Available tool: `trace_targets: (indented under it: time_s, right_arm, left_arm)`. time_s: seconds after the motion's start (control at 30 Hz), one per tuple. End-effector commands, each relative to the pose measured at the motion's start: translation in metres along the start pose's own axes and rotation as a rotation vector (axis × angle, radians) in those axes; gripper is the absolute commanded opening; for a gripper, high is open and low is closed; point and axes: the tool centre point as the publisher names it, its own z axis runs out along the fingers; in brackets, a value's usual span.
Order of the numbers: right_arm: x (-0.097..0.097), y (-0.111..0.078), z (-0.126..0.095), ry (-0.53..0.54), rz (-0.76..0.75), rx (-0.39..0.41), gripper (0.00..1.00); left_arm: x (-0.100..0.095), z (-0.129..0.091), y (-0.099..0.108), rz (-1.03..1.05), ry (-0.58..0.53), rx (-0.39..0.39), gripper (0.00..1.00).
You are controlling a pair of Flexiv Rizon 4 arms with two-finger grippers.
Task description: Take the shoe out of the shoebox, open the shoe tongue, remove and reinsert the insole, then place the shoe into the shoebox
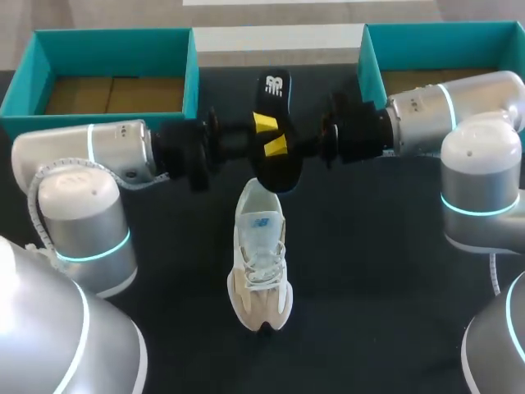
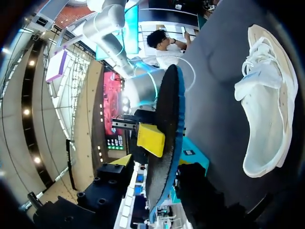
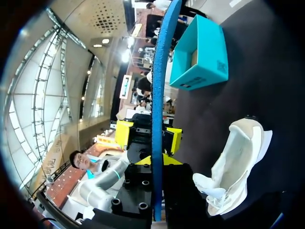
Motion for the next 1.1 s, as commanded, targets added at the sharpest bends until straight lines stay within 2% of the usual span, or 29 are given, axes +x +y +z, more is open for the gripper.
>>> trace_targets:
  time_s: [0.03,0.17,0.33,0.43,0.57,0.63,0.73,0.83,0.97,1.1]
  right_arm:
    - [-0.003,0.001,-0.001,-0.025,-0.009,-0.017,0.00]
    - [-0.006,0.004,-0.005,-0.015,-0.100,-0.092,0.00]
    - [-0.006,0.007,-0.009,-0.038,-0.215,-0.135,0.00]
    - [-0.004,0.010,-0.010,-0.067,-0.291,-0.147,0.00]
    - [-0.002,0.013,-0.010,-0.087,-0.395,-0.172,0.00]
    - [0.001,0.015,-0.011,-0.082,-0.442,-0.188,0.00]
    - [0.004,0.019,-0.010,-0.065,-0.514,-0.196,0.00]
    - [0.007,0.022,-0.010,-0.057,-0.568,-0.192,0.00]
    - [0.013,0.025,-0.007,-0.040,-0.660,-0.147,0.00]
    - [0.012,0.025,-0.005,-0.054,-0.650,-0.098,0.00]
  left_arm:
    - [-0.012,-0.019,-0.002,-0.087,0.058,-0.051,1.00]
    - [-0.011,-0.039,0.002,-0.218,0.121,-0.074,1.00]
    - [-0.009,-0.064,0.006,-0.357,0.180,-0.079,1.00]
    - [0.007,-0.076,0.007,-0.463,0.247,-0.094,1.00]
    - [0.030,-0.090,0.007,-0.651,0.273,-0.112,1.00]
    - [0.038,-0.094,0.005,-0.724,0.290,-0.110,1.00]
    - [0.038,-0.094,0.005,-0.724,0.290,-0.110,1.00]
    - [0.038,-0.094,0.005,-0.724,0.290,-0.110,1.00]
    - [0.038,-0.094,0.005,-0.724,0.290,-0.110,1.00]
    - [0.038,-0.094,0.005,-0.724,0.290,-0.110,1.00]
